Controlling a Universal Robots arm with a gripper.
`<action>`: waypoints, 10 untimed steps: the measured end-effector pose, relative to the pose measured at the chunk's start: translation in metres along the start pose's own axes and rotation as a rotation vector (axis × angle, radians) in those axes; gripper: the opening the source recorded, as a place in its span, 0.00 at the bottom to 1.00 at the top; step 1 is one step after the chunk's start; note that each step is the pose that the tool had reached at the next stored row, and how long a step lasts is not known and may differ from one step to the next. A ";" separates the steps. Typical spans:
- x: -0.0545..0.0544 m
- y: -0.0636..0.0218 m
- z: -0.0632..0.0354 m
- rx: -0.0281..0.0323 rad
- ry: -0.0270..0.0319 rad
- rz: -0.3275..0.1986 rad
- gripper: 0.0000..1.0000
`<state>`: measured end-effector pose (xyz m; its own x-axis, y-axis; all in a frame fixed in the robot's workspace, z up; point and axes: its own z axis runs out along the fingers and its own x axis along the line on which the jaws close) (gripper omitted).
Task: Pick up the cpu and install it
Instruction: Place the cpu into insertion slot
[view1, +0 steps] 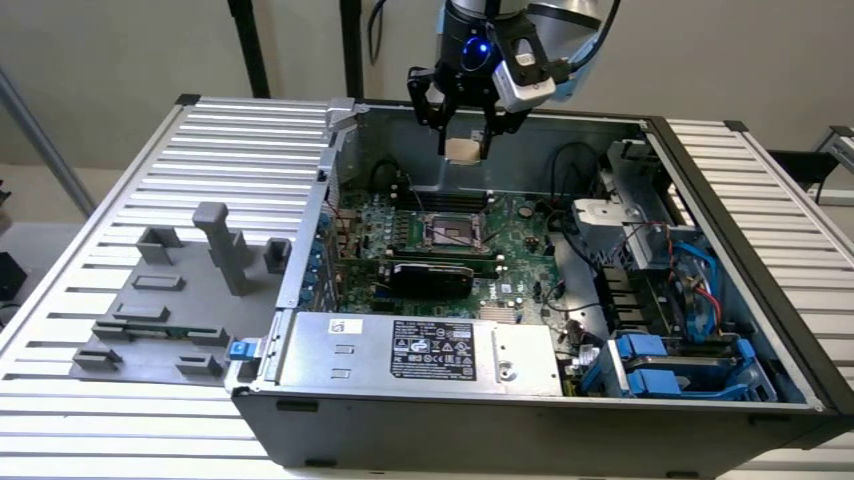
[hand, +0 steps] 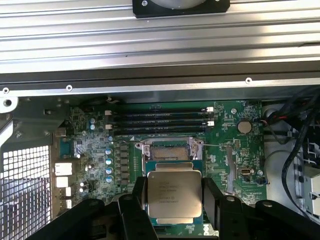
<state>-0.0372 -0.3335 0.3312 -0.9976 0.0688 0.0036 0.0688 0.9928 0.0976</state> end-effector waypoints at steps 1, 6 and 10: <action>0.000 0.0000 0.0000 0.0000 0.0000 0.000 0.55; 0.000 -0.0001 0.0000 0.0004 0.0028 0.021 0.55; 0.000 -0.0001 0.0002 0.0000 -0.0011 0.086 0.55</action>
<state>-0.0372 -0.3335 0.3310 -0.9880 0.1543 0.0110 0.1546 0.9832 0.0970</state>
